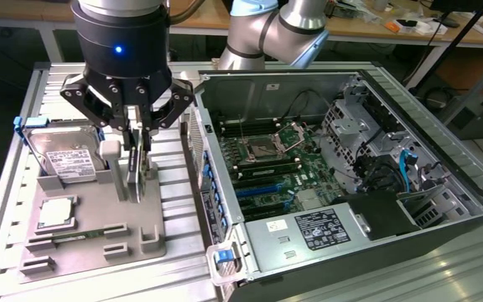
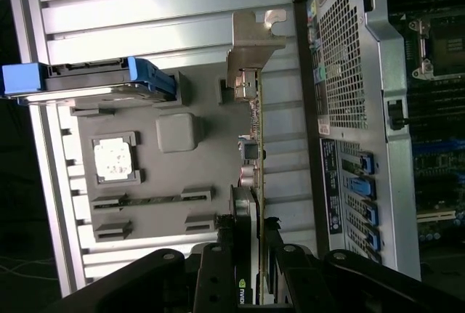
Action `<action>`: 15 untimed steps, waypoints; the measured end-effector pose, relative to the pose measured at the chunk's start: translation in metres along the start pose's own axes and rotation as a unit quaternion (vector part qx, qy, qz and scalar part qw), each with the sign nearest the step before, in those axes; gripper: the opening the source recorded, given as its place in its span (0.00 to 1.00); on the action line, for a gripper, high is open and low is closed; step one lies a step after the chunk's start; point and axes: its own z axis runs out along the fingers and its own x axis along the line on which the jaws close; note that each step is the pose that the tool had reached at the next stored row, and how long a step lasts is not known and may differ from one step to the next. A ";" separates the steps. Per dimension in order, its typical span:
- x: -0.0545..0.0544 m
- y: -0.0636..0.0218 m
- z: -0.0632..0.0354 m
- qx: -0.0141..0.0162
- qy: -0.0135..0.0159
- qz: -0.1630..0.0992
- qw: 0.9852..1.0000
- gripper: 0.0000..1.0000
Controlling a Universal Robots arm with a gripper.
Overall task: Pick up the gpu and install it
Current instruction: 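Pick up the gpu and move the gpu toward the slot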
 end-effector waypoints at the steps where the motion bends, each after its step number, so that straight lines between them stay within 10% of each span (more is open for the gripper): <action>1: 0.000 0.0000 -0.0003 0.000 0.000 0.000 1.000 0.27; 15: 0.000 -0.0001 -0.0051 0.002 0.000 0.003 1.000 0.27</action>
